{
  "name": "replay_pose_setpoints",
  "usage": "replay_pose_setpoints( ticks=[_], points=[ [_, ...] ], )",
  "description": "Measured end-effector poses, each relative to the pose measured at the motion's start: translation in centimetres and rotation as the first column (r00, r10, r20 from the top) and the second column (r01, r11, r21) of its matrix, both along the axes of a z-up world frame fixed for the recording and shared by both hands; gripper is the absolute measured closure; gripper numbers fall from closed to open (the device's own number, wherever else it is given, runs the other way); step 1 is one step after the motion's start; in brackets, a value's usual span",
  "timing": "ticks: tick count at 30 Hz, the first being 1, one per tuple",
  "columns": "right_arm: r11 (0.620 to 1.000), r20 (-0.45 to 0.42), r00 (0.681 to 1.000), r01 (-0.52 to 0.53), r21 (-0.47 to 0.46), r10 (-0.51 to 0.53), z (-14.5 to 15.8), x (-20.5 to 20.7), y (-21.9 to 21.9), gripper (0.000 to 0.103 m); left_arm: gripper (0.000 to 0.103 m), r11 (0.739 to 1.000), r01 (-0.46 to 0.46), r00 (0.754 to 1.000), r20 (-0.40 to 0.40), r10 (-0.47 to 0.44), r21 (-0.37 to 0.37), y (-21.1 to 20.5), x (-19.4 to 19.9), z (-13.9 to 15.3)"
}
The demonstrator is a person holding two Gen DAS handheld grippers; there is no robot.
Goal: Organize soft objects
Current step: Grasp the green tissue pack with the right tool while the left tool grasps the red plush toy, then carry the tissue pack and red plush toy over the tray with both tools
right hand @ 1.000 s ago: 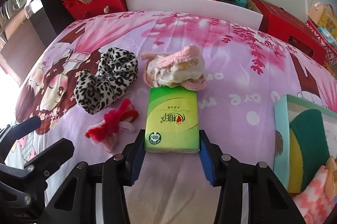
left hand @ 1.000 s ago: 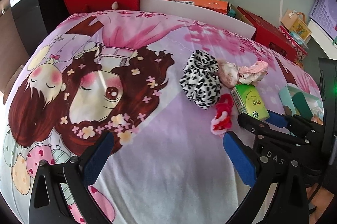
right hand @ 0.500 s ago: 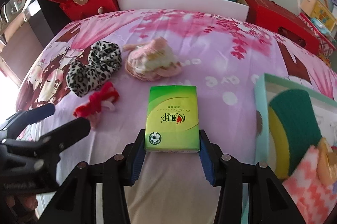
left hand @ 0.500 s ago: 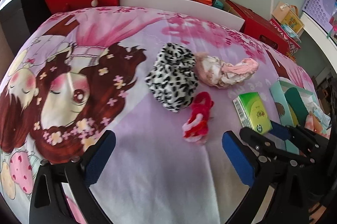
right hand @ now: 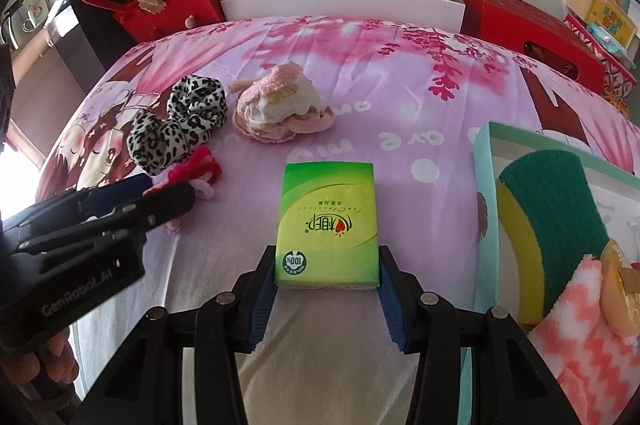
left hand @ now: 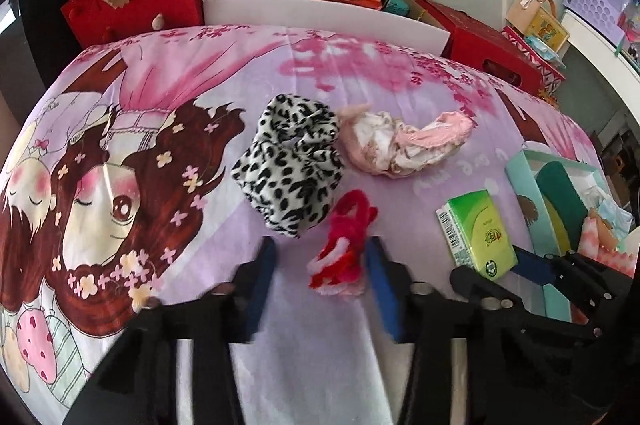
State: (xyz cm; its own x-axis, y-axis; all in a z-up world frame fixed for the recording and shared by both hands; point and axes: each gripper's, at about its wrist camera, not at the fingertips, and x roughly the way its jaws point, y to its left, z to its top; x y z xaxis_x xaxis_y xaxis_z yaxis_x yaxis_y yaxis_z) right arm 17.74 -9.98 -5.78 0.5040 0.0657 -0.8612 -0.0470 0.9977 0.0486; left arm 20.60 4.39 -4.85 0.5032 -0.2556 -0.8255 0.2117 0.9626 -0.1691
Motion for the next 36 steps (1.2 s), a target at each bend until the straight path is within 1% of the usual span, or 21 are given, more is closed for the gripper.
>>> replay_pose_setpoints(
  ticks=[1,2,5,9,13,20,26,30,36],
  points=[
    [1.000,-0.002,1.000,0.000,-0.001,0.000,0.0,0.0,0.0,0.053,0.081,1.000,0.004,1.000,0.004,-0.004,0.002,-0.1,0.0,0.1],
    [1.000,-0.003,1.000,0.000,0.000,0.000,0.0,-0.1,0.0,0.053,0.083,1.000,0.007,1.000,0.008,-0.007,0.002,-0.2,-0.1,0.1],
    [1.000,-0.009,1.000,0.003,0.005,-0.003,0.1,-0.4,-0.1,0.053,0.085,1.000,0.007,1.000,0.019,-0.007,-0.010,-0.2,-0.4,0.2],
    [1.000,-0.014,1.000,0.011,0.017,-0.011,0.4,-1.0,-0.3,0.053,0.085,1.000,0.006,0.999,0.047,-0.006,-0.012,0.0,-1.1,0.7],
    [0.999,-0.012,1.000,0.008,0.037,-0.008,1.0,-1.8,-0.3,0.053,0.085,1.000,0.001,0.998,0.057,0.000,-0.026,0.3,-1.9,1.5],
    [0.999,0.031,0.999,0.023,0.029,-0.024,3.5,-4.4,-0.6,0.053,0.085,0.998,-0.021,0.996,0.082,0.026,-0.054,1.0,-4.2,3.7],
    [0.997,0.080,0.995,0.050,0.059,-0.054,6.0,-7.6,-1.2,0.053,0.085,0.996,-0.045,0.992,0.118,0.055,-0.080,1.3,-6.8,6.3],
    [0.996,0.100,0.992,0.066,0.061,-0.072,7.0,-9.7,-1.5,0.053,0.085,0.995,-0.055,0.986,0.154,0.068,-0.089,1.4,-9.5,7.8],
    [0.992,0.133,0.985,0.098,0.074,-0.108,8.6,-12.3,-2.6,0.053,0.085,0.995,-0.044,0.983,0.173,0.059,-0.094,0.6,-12.2,9.4]
  ],
)
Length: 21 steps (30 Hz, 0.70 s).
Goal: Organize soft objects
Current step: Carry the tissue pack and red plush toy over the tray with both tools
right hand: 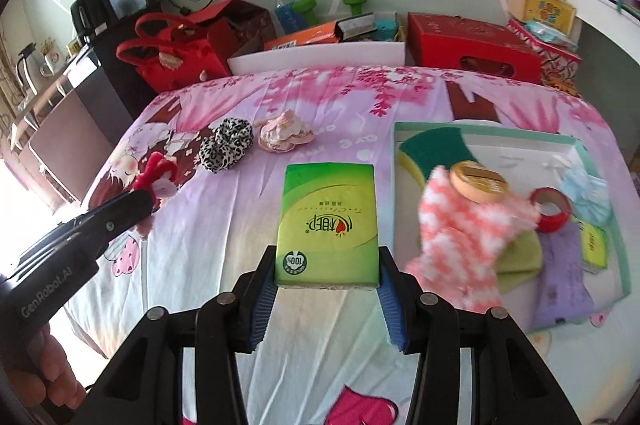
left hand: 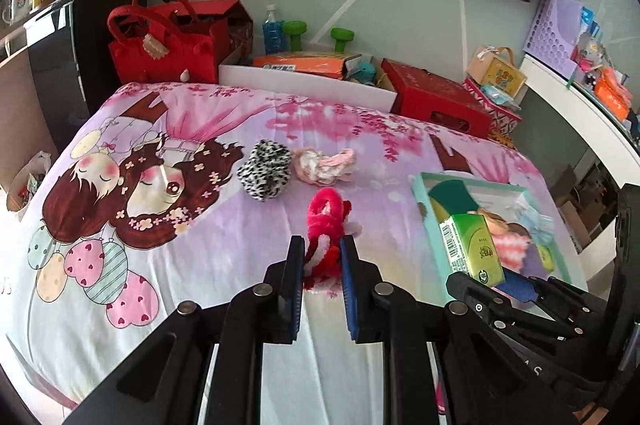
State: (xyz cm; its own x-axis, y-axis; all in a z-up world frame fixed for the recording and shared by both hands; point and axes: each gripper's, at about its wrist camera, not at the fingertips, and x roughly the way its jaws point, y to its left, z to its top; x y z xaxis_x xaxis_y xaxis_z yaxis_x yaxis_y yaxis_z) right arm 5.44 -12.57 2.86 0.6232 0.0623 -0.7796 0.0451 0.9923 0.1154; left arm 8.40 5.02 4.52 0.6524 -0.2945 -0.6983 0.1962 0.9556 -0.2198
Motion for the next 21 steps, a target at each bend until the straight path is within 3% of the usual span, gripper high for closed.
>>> replay_pose_setpoints(
  ticks=[6,21],
  points=[
    [0.999,0.022,0.999,0.041,0.031,-0.042,0.8,-2.1,-2.2,0.053,0.085,0.999,0.045,0.998,0.034,-0.045,0.016,-2.3,-1.9,1.9],
    [0.979,0.060,0.981,0.178,0.097,-0.184,2.0,-5.0,-11.3,0.053,0.085,0.977,0.198,0.978,0.047,-0.202,0.084,-11.6,-3.7,3.1]
  ],
)
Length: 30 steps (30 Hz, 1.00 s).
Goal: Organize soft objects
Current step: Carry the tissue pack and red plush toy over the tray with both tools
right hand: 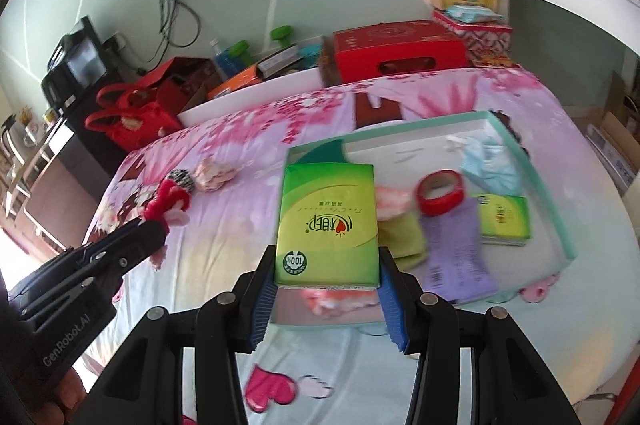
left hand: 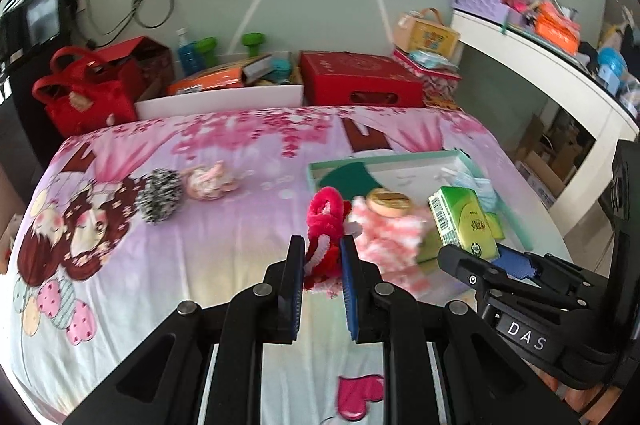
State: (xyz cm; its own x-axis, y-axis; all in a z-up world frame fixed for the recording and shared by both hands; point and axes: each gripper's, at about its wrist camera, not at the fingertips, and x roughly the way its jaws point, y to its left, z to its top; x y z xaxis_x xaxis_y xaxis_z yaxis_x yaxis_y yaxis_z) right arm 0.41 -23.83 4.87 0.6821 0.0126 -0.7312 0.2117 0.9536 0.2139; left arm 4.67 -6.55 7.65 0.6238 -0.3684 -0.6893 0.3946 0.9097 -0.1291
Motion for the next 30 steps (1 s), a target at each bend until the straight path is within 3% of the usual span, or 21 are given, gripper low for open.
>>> replay_pose_setpoints(
  ticks=[16,30],
  points=[
    [0.991,-0.049,0.990,0.133,-0.017,-0.133,-2.4,-1.5,-9.5,0.053,0.085,0.984,0.155,0.988,-0.007,-0.155,0.091,-10.1,-1.0,-0.8],
    [0.990,-0.099,0.986,0.131,-0.050,-0.135,-4.8,-0.3,-12.2,0.053,0.084,0.960,0.226,0.974,-0.048,-0.221,0.166,-15.7,-0.2,-3.8]
  ],
)
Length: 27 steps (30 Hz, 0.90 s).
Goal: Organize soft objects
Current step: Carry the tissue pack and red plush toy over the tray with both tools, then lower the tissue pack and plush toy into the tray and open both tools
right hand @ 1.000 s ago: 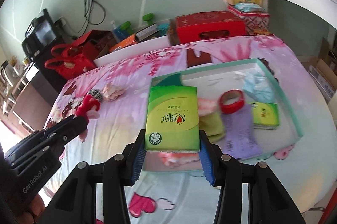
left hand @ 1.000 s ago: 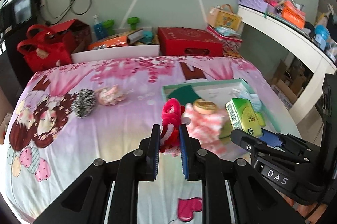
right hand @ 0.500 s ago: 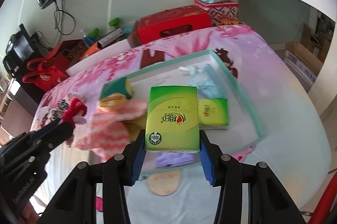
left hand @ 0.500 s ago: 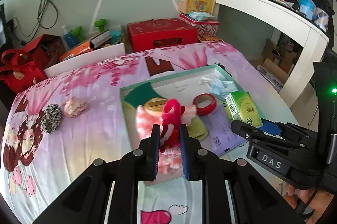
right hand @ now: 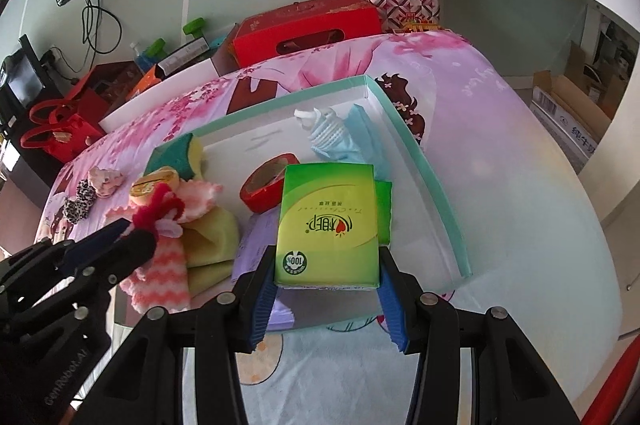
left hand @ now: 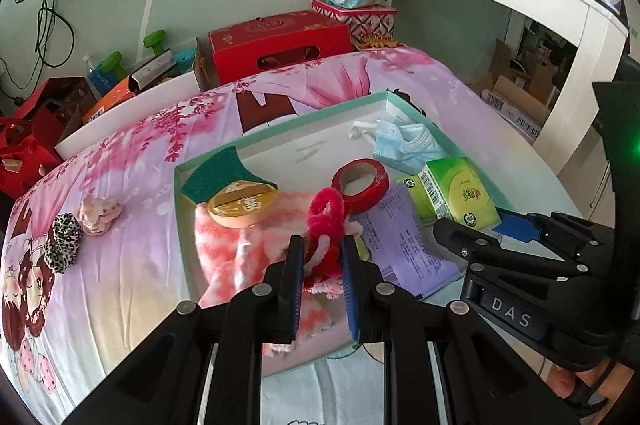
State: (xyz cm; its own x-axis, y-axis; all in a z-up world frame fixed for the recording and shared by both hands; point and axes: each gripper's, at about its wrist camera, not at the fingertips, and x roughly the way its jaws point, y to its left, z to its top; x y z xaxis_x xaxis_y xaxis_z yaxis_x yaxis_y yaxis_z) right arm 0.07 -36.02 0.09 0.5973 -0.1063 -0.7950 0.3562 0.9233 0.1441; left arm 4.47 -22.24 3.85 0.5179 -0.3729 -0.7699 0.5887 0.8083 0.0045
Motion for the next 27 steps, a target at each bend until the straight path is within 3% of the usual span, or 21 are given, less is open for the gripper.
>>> replay_pose_setpoints(
  ticks=[16,18,20,27],
  points=[
    [1.000,-0.032,0.999,-0.005,-0.014,0.005,-1.6,1.6,-0.9,0.053,0.082,0.999,-0.025,0.999,-0.035,0.026,0.039,-1.9,2.8,-3.5],
    [1.000,-0.035,0.999,-0.006,-0.018,0.005,-1.6,1.7,-0.9,0.053,0.075,0.999,-0.023,0.999,-0.043,0.024,0.032,-1.9,2.9,-3.6],
    [1.000,-0.036,0.999,-0.010,-0.026,0.009,-1.4,1.8,-0.7,0.053,0.058,0.999,-0.016,0.999,-0.045,0.018,0.033,-2.0,2.7,-3.6],
    [1.000,-0.032,0.999,-0.008,-0.028,0.007,-0.9,1.5,-0.5,0.049,0.042,0.999,-0.030,0.998,-0.046,0.032,0.026,-1.6,2.3,-3.1]
  ],
)
